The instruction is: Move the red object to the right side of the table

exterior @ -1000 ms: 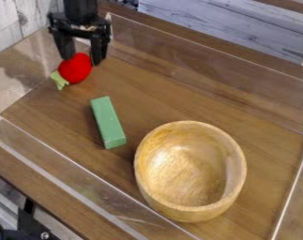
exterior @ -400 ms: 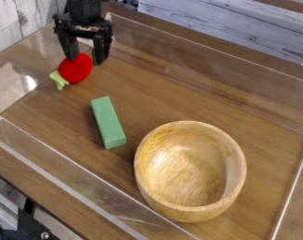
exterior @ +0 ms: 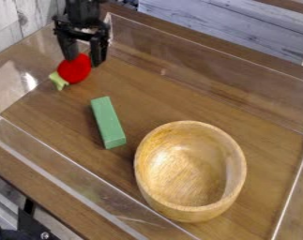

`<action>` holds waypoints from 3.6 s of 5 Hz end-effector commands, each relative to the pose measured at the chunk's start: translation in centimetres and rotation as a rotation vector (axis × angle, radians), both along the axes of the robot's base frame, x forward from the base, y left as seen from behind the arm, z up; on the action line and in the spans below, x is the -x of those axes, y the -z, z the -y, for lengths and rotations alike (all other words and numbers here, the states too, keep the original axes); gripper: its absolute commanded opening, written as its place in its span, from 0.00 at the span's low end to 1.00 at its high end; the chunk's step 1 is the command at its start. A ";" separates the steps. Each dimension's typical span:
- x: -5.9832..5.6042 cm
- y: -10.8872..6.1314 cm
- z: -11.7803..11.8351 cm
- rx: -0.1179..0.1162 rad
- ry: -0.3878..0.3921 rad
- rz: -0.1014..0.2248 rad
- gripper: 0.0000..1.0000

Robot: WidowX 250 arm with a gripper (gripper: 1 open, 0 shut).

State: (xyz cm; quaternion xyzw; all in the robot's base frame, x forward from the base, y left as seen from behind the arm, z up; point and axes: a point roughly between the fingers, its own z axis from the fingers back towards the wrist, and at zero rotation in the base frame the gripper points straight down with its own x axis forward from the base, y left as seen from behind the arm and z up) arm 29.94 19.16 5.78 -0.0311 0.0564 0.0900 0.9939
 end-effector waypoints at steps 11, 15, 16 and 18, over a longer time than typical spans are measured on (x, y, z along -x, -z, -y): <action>-4.0 -6.5 10.2 -0.016 0.095 0.089 1.00; -1.4 -2.8 1.5 -0.074 -0.008 0.108 1.00; -1.0 -2.2 1.0 -0.078 -0.035 0.095 1.00; -0.6 0.6 -0.5 -0.083 -0.149 0.062 1.00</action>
